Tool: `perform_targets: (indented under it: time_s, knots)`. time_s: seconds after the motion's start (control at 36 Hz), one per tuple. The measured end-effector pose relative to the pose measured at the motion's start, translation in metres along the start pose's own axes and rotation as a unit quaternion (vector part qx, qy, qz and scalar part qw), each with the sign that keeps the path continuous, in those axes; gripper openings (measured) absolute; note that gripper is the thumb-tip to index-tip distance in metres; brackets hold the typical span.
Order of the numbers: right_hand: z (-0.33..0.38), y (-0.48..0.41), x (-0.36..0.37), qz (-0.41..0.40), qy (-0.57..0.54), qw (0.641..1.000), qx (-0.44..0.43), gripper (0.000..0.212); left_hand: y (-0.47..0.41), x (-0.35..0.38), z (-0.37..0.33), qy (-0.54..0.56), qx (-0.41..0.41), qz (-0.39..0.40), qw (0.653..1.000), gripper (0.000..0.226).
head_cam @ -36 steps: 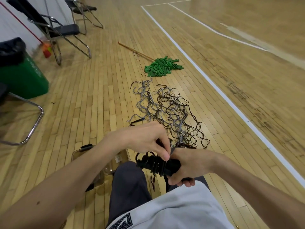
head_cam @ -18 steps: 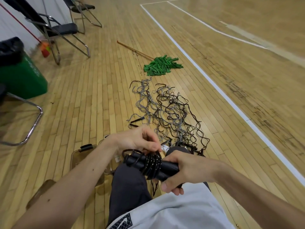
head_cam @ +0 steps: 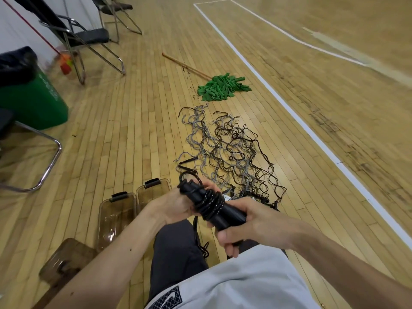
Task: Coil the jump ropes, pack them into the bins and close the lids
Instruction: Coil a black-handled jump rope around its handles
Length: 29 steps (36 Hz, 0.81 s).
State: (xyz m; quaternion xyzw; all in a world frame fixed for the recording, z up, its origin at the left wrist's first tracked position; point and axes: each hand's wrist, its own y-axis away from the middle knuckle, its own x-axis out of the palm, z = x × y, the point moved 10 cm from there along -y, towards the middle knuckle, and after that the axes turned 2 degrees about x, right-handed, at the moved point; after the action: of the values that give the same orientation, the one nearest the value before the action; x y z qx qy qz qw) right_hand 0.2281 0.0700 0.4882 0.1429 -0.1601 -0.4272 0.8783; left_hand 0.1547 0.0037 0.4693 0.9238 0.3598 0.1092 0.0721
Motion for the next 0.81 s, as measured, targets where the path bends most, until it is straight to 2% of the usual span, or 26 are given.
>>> perform_targets:
  time_s: [0.08,0.22,0.36,0.47,0.58,0.81]
  knots:
    - [0.002,-0.002,-0.004,-0.026,-0.026,0.999,-0.014,0.027,0.001,-0.001,0.013,0.043,-0.030,-0.024,0.998,0.029]
    - [0.006,-0.003,-0.020,-0.063,-0.055,0.995,-0.048,0.034,0.002,0.002,0.031,0.048,-0.071,-0.010,0.996,0.031]
    - [0.001,-0.001,-0.034,-0.085,-0.081,0.991,-0.062,0.026,0.008,-0.001,0.043,0.035,-0.096,-0.018,0.995,0.044]
    - [0.001,-0.003,-0.041,-0.119,-0.079,0.987,-0.075,0.033,0.008,0.002,0.040,-0.034,-0.090,-0.032,0.995,0.051]
    - [0.011,0.002,-0.064,-0.179,-0.100,0.974,-0.095,0.029,0.013,0.003,0.043,-0.094,-0.108,-0.037,0.989,0.054]
    - [-0.008,0.003,-0.086,-0.236,-0.085,0.967,-0.047,0.014,0.017,0.002,0.022,-0.268,-0.087,-0.055,0.958,0.048]
